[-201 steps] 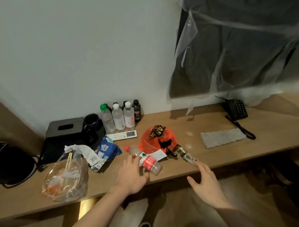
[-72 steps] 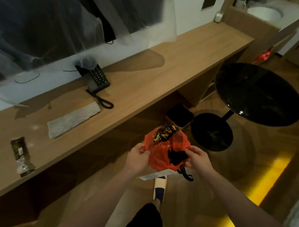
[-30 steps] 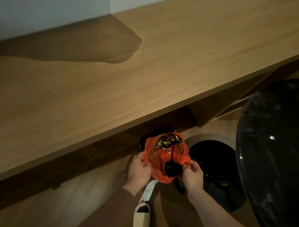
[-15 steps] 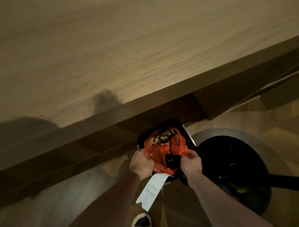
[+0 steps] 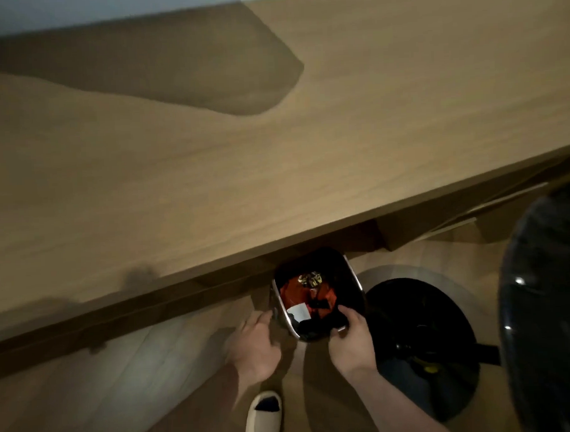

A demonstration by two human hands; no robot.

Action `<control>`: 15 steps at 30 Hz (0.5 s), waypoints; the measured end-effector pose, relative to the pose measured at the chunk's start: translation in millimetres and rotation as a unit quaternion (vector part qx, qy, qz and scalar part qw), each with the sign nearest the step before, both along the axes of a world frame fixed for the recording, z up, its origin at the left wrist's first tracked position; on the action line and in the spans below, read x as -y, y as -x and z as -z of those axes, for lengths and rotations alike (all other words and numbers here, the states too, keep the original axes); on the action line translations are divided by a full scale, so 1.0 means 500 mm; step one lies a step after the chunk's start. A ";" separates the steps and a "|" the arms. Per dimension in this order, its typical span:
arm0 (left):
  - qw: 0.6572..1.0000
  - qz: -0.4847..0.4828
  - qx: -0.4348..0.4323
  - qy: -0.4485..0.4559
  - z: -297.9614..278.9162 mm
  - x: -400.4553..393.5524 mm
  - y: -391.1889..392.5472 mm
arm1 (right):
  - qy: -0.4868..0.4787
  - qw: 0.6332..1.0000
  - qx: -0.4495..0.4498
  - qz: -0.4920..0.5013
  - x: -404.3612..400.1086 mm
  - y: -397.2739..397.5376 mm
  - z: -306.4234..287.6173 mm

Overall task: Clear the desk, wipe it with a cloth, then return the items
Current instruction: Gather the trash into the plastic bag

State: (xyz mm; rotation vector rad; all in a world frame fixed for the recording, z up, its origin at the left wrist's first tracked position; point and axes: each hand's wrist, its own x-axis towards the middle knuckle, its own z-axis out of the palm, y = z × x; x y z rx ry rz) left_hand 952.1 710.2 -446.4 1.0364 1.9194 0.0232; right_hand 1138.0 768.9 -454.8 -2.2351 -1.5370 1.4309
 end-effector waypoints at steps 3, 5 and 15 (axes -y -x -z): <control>1.000 -0.010 -0.015 -0.017 -0.154 0.099 0.018 | -0.010 0.995 0.024 -0.101 0.051 0.015 -0.151; 0.999 -0.022 -0.033 -0.019 -0.260 0.176 0.032 | -0.019 0.988 0.027 -0.150 0.085 0.025 -0.256; 0.978 -0.145 -0.128 -0.071 -0.654 0.567 0.117 | -0.053 0.932 -0.040 -0.356 0.288 0.129 -0.679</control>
